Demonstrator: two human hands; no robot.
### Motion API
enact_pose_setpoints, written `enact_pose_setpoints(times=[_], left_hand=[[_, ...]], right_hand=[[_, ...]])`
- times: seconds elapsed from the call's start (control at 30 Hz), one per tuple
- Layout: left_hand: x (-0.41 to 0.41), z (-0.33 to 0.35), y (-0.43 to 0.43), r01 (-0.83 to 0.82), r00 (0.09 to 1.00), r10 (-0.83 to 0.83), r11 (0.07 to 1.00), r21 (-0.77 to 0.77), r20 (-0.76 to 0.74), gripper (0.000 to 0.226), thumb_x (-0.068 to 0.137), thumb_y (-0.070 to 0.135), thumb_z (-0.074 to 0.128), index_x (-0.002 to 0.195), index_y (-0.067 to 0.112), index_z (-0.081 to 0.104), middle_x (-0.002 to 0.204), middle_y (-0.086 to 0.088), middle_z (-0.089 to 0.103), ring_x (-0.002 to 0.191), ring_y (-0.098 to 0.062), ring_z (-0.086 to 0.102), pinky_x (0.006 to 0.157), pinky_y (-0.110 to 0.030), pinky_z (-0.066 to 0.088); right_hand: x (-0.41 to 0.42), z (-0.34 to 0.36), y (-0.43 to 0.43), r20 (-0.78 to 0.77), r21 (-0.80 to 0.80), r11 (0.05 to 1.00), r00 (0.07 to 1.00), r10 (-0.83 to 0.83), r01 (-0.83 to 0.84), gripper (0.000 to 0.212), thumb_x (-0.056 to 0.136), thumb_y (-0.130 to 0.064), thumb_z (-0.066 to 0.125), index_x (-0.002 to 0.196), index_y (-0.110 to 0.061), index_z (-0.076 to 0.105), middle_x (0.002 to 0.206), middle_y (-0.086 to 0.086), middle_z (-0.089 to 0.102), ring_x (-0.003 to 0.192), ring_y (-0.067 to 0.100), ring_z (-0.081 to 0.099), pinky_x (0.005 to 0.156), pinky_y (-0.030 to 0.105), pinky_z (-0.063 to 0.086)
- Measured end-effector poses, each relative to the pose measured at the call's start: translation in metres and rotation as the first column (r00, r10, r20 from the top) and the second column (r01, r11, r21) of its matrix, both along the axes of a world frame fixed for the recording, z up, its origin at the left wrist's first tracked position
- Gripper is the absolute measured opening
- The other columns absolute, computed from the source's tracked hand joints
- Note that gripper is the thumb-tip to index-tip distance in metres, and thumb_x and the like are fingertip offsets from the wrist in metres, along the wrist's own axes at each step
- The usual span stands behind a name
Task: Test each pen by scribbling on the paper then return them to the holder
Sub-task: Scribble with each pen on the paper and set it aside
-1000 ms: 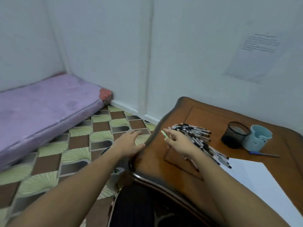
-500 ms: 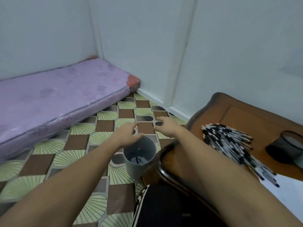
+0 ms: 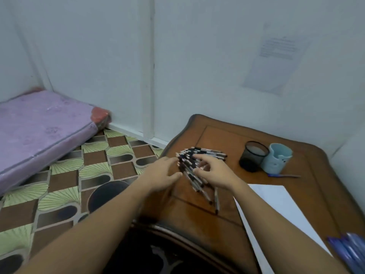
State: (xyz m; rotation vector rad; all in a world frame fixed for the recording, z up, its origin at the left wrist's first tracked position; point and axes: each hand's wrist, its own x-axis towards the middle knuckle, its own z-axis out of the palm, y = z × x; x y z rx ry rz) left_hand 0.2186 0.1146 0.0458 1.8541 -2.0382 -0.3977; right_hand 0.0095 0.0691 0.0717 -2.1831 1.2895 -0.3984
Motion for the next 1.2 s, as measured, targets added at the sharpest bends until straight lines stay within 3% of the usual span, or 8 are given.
enact_pose_setpoints(times=[0.17, 0.37, 0.5, 0.67, 0.8, 0.97, 1.1, 1.2], left_hand=[[-0.097, -0.006, -0.015, 0.201, 0.979, -0.201, 0.98, 0.011, 0.019, 0.057, 0.093, 0.051, 0.052, 0.144, 0.027, 0.042, 0.141, 0.003, 0.047, 0.125, -0.013, 0.048, 0.102, -0.03, 0.042], [-0.192, -0.02, -0.015, 0.387, 0.92, -0.388, 0.922, 0.028, 0.056, 0.058, 0.09, 0.052, 0.055, 0.142, 0.029, 0.043, 0.144, 0.008, 0.045, 0.128, -0.01, 0.043, 0.101, -0.029, 0.04], [-0.218, -0.045, -0.015, 0.371, 0.917, -0.381, 0.923, 0.097, 0.114, 0.069, 0.083, 0.064, 0.056, 0.14, 0.027, 0.045, 0.142, 0.005, 0.043, 0.128, -0.015, 0.039, 0.104, -0.035, 0.038], [-0.215, -0.067, -0.007, 0.334, 0.938, -0.326, 0.941, -0.059, 0.118, 0.08, 0.074, 0.078, 0.028, 0.134, 0.03, 0.051, 0.136, 0.011, 0.045, 0.125, -0.01, 0.037, 0.103, -0.031, 0.027], [-0.217, -0.074, -0.01, 0.322, 0.941, -0.308, 0.942, -0.091, 0.139, 0.08, 0.076, 0.076, 0.023, 0.136, 0.031, 0.048, 0.138, 0.013, 0.041, 0.127, -0.008, 0.034, 0.106, -0.029, 0.021], [-0.215, -0.075, -0.012, 0.322, 0.941, -0.309, 0.942, -0.091, 0.137, 0.082, 0.074, 0.077, 0.02, 0.136, 0.033, 0.048, 0.138, 0.014, 0.041, 0.128, -0.006, 0.032, 0.106, -0.029, 0.017], [-0.215, -0.076, -0.013, 0.323, 0.942, -0.31, 0.942, -0.089, 0.13, 0.083, 0.073, 0.078, 0.019, 0.136, 0.033, 0.048, 0.138, 0.014, 0.041, 0.129, -0.006, 0.03, 0.107, -0.031, 0.016], [-0.215, -0.077, -0.013, 0.321, 0.942, -0.308, 0.943, -0.091, 0.131, 0.081, 0.073, 0.078, 0.02, 0.136, 0.034, 0.048, 0.137, 0.015, 0.04, 0.128, -0.006, 0.03, 0.106, -0.029, 0.015]], right_hand=[[-0.101, -0.013, 0.01, 0.033, 0.033, 0.982, 0.981, -0.189, 0.188, 0.049, 0.095, -0.036, 0.064, 0.141, -0.036, 0.049, 0.11, -0.009, 0.062, 0.092, 0.004, 0.059, 0.072, 0.018, 0.047], [-0.194, -0.032, 0.024, 0.08, 0.082, 0.911, 0.908, -0.41, 0.404, 0.043, 0.094, -0.037, 0.065, 0.136, -0.036, 0.054, 0.115, -0.008, 0.064, 0.098, 0.008, 0.06, 0.083, 0.024, 0.05], [-0.229, -0.051, 0.018, 0.103, 0.068, 0.849, 0.843, -0.528, 0.524, 0.036, 0.094, -0.03, 0.066, 0.129, -0.032, 0.06, 0.111, -0.005, 0.066, 0.092, 0.01, 0.06, 0.083, 0.029, 0.05], [-0.242, -0.061, -0.003, 0.084, -0.041, 0.819, 0.819, -0.568, 0.573, 0.034, 0.095, -0.01, 0.062, 0.128, -0.018, 0.065, 0.118, 0.001, 0.064, 0.102, 0.013, 0.056, 0.087, 0.021, 0.038], [-0.245, -0.071, -0.035, -0.071, -0.164, 0.776, 0.777, -0.625, 0.609, 0.041, 0.099, -0.006, 0.051, 0.134, -0.022, 0.063, 0.142, 0.008, 0.053, 0.126, 0.032, 0.046, 0.109, 0.043, 0.036], [-0.242, -0.075, -0.065, -0.16, -0.128, 0.737, 0.719, -0.676, 0.664, 0.052, 0.103, -0.004, 0.04, 0.147, -0.031, 0.048, 0.16, -0.002, 0.031, 0.141, 0.03, 0.025, 0.117, 0.047, 0.018], [-0.252, -0.087, -0.077, -0.107, -0.057, 0.707, 0.7, -0.706, 0.705, 0.042, 0.103, -0.016, 0.042, 0.133, -0.04, 0.059, 0.144, 0.007, 0.045, 0.126, 0.034, 0.039, 0.111, 0.042, 0.029], [-0.256, -0.087, -0.071, -0.039, -0.122, 0.714, 0.716, -0.697, 0.689, 0.032, 0.099, -0.016, 0.051, 0.116, -0.035, 0.071, 0.123, -0.004, 0.059, 0.115, 0.025, 0.039, 0.098, 0.035, 0.03]])
